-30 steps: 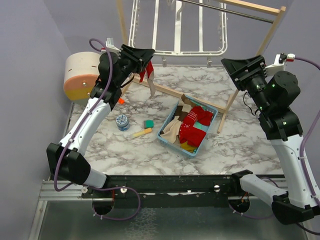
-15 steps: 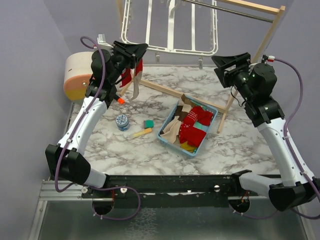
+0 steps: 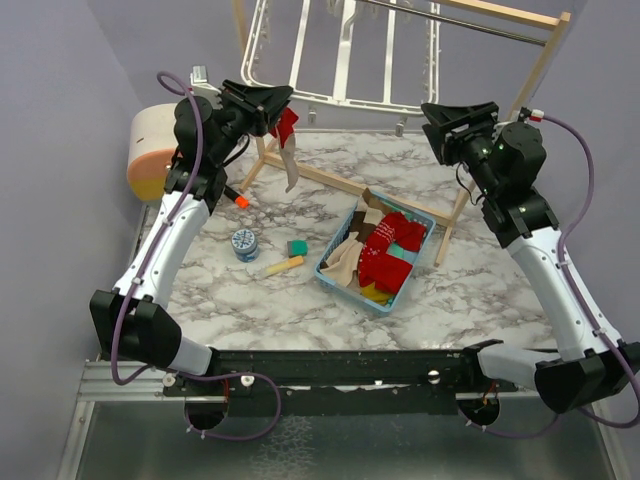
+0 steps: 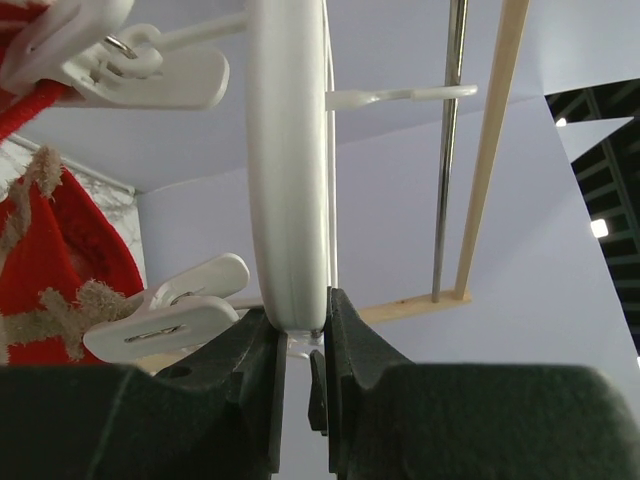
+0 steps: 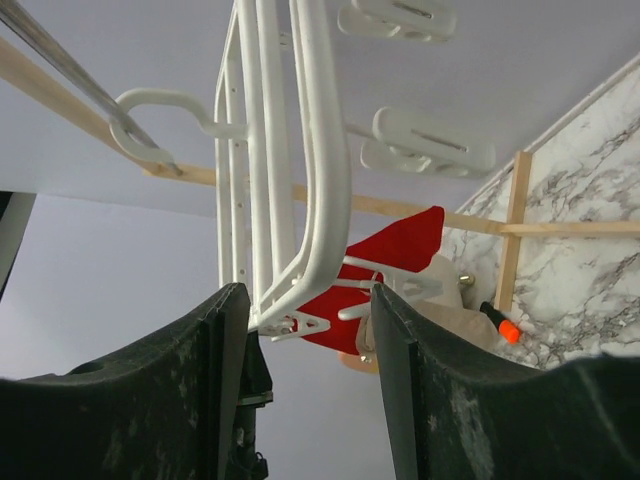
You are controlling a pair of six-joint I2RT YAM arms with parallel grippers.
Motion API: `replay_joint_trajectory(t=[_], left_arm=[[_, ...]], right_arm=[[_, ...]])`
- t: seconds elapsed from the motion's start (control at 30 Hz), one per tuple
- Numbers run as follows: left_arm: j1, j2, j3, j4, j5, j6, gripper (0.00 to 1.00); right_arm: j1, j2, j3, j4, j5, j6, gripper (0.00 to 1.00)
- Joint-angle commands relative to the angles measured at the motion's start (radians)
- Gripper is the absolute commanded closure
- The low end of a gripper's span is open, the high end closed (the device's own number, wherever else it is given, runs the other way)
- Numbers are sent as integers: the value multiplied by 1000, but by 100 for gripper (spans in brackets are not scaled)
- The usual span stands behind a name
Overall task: Clip the socks to the hanger
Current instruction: Rotate the hanger at the clothesline.
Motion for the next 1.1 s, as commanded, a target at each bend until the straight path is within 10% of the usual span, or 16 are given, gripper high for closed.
replay_joint_trajectory(t=[0.0, 0.3, 0.57, 0.73, 1.07], left_arm=[[24, 6, 39, 65, 96, -56, 100], [63, 21, 34, 112, 202, -111, 100], [74, 54, 76, 120, 253, -126, 99], [76, 51, 73, 121, 253, -120, 48], [75, -22, 16, 87, 246, -62, 28]], right_arm=[[0, 28, 27, 35, 25, 19, 44], [0, 58, 36, 60, 26, 26, 52], [0, 34, 47, 74, -28, 31, 86], [0, 15, 56, 52, -47, 38, 99], [1, -34, 18, 37, -82, 72, 99]])
